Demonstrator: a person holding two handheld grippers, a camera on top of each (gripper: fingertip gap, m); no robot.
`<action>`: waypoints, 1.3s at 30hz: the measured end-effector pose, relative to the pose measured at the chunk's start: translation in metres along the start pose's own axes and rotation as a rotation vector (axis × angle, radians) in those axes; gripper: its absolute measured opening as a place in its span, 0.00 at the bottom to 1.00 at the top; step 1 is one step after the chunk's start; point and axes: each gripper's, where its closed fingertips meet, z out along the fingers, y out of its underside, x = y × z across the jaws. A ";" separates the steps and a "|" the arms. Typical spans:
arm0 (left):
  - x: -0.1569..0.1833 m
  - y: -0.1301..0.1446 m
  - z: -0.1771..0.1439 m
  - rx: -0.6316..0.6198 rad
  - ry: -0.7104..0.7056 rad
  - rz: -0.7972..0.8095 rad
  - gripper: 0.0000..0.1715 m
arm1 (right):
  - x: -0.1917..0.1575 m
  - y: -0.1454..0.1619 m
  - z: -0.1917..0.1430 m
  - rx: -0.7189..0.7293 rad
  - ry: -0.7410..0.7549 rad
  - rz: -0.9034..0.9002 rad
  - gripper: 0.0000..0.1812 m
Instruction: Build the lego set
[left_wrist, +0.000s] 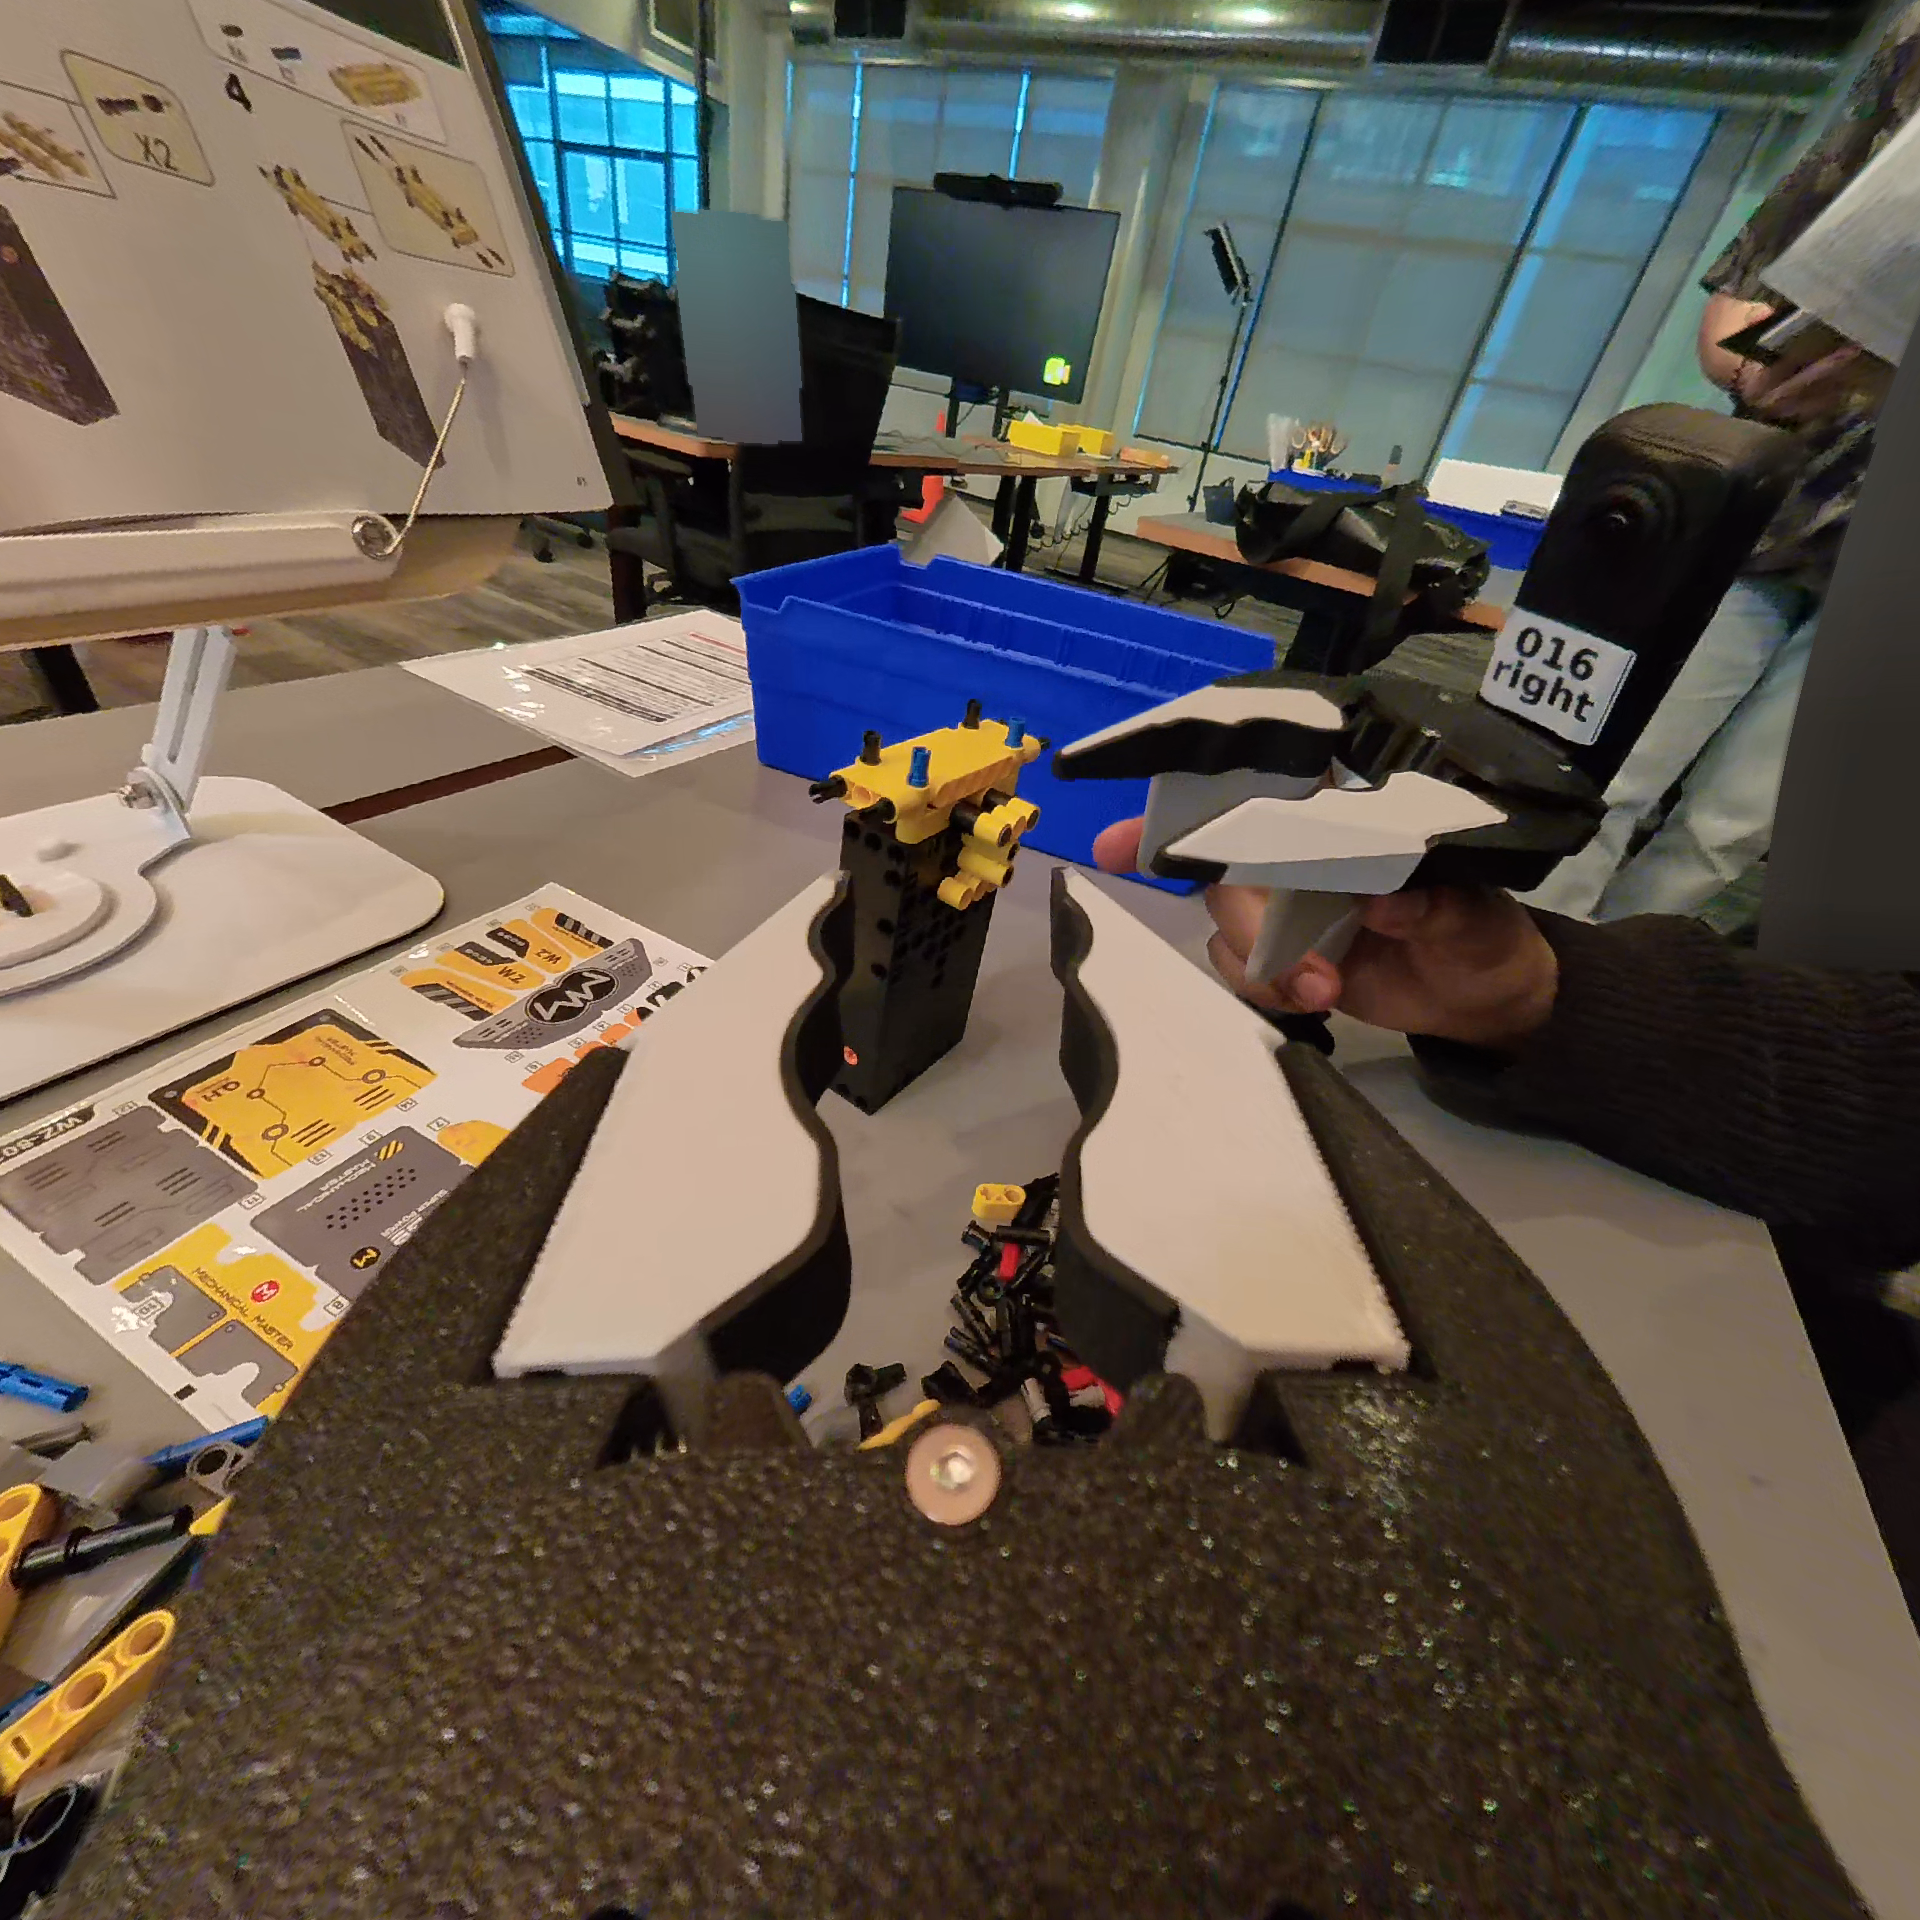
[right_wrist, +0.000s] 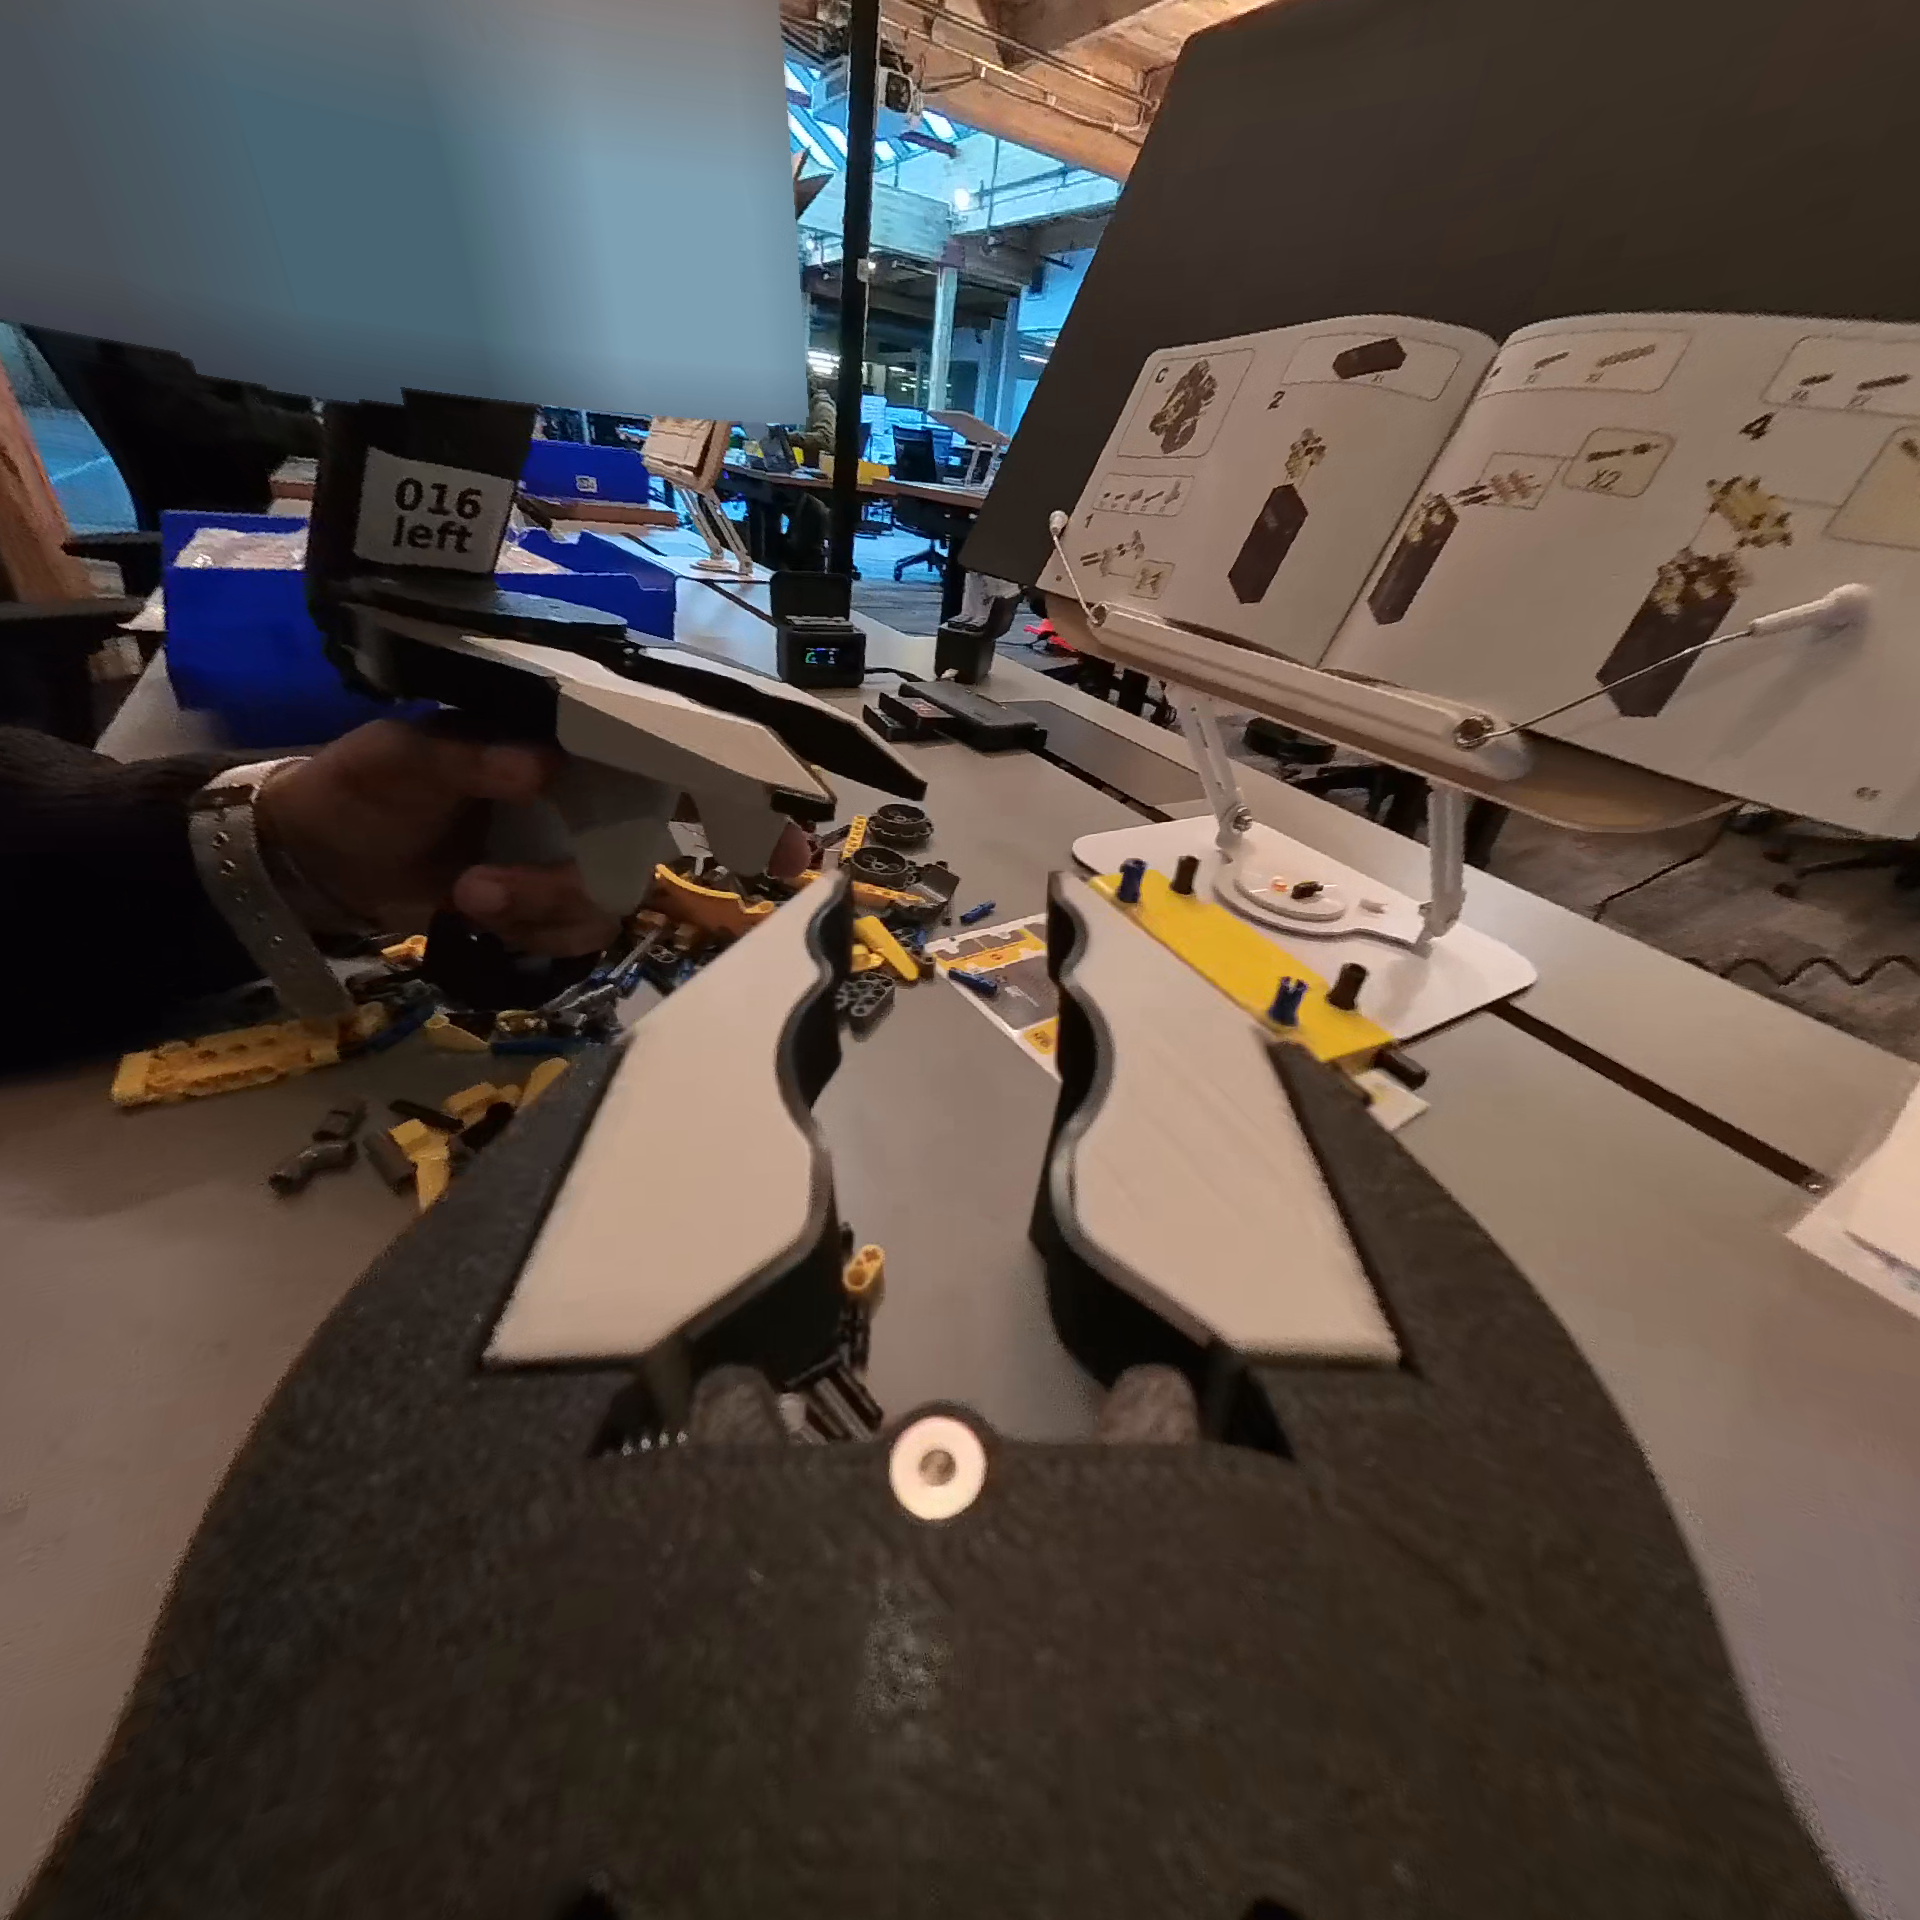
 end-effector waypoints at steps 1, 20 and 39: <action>0.000 0.000 0.000 0.003 0.001 -0.003 0.22 | -0.001 0.002 0.001 -0.003 -0.005 0.010 0.20; 0.000 0.000 0.000 0.008 -0.001 -0.001 0.22 | -0.010 0.015 0.007 -0.047 -0.048 0.057 0.18; 0.001 0.003 0.001 -0.004 -0.001 0.005 0.22 | -0.015 0.020 0.009 -0.075 -0.055 0.020 0.17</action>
